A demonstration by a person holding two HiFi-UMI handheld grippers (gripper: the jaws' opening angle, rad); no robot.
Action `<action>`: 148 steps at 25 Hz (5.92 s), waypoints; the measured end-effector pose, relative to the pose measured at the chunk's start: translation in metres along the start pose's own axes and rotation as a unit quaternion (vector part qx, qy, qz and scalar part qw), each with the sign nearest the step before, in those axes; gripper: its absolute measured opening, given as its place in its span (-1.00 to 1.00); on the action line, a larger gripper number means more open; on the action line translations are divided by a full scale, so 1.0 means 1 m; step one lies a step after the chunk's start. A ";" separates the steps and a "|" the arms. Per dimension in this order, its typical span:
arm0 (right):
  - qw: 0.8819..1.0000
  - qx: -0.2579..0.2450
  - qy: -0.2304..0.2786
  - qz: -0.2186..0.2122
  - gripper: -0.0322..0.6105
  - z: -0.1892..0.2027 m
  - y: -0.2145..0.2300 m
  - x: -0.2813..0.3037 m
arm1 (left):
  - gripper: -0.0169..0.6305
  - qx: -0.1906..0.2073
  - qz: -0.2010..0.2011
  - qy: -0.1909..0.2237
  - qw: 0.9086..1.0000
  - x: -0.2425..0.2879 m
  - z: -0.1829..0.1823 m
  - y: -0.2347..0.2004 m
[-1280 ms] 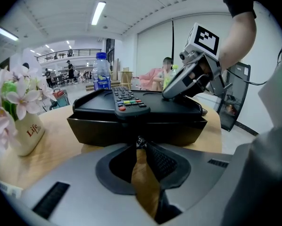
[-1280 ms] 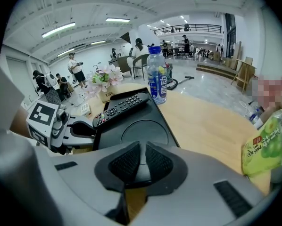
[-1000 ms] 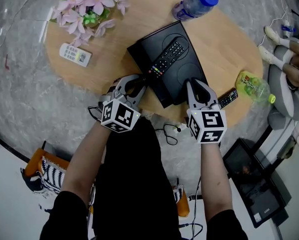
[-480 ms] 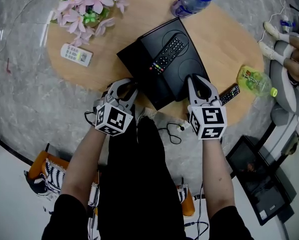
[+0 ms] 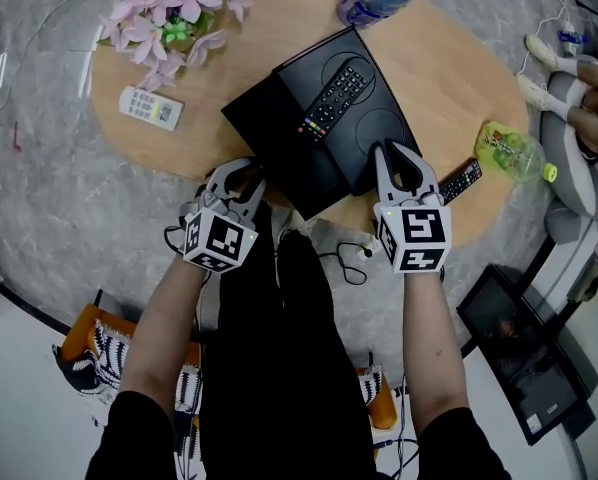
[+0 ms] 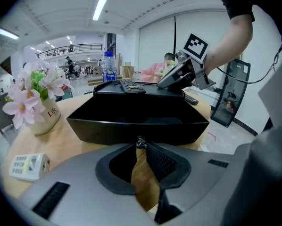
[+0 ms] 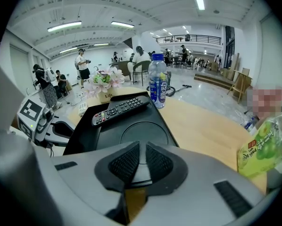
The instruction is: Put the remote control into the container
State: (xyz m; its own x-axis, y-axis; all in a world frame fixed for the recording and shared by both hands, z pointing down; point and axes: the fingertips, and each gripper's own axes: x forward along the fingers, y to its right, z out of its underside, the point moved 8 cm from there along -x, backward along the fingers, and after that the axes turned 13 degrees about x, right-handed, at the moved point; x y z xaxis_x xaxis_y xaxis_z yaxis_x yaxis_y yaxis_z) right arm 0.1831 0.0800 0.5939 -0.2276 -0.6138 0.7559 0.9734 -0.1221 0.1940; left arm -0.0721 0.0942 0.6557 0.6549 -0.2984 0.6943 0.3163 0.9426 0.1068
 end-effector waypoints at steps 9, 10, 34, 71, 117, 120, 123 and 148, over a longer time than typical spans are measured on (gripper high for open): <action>1.000 0.001 0.002 -0.003 -0.74 0.001 0.001 0.000 | -0.73 -0.002 -0.007 -0.006 1.000 -0.007 0.009 0.002; 1.000 0.001 0.002 -0.003 -0.74 0.001 0.001 0.000 | -0.73 -0.002 -0.008 -0.007 1.000 -0.008 0.011 0.002; 0.999 0.032 -0.005 -0.034 -0.74 -0.007 0.001 -0.009 | -0.60 -0.029 -0.013 -0.023 0.999 -0.036 0.004 0.000; 0.956 0.147 0.254 -0.027 -0.78 -0.091 0.004 -0.284 | -0.93 -0.166 -0.161 0.221 0.947 -0.226 -0.238 -0.043; 0.854 0.434 -0.065 0.278 0.00 0.105 0.165 -0.050 | -0.93 -0.100 0.065 0.109 0.987 -0.075 -0.215 -0.054; 0.866 0.415 -0.076 0.270 -0.10 0.103 0.163 -0.052 | -0.93 -0.105 0.066 0.111 0.986 -0.076 -0.216 -0.050; 0.878 0.393 -0.075 0.263 -0.11 0.104 0.158 -0.058 | -0.93 -0.106 0.064 0.112 0.986 -0.078 -0.216 -0.047; 0.984 0.142 -0.025 0.101 -0.11 -0.001 0.052 -0.130 | -0.93 -0.154 -0.078 0.142 0.975 -0.158 -0.200 0.008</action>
State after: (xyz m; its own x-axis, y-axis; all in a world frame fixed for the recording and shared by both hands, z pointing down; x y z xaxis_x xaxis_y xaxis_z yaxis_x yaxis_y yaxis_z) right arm 0.2633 0.1528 0.5057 -0.0370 -0.5636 0.8252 0.9538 0.2265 0.1975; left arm -0.0361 0.1189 0.4047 0.7325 -0.5044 0.4572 0.5889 0.8064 -0.0539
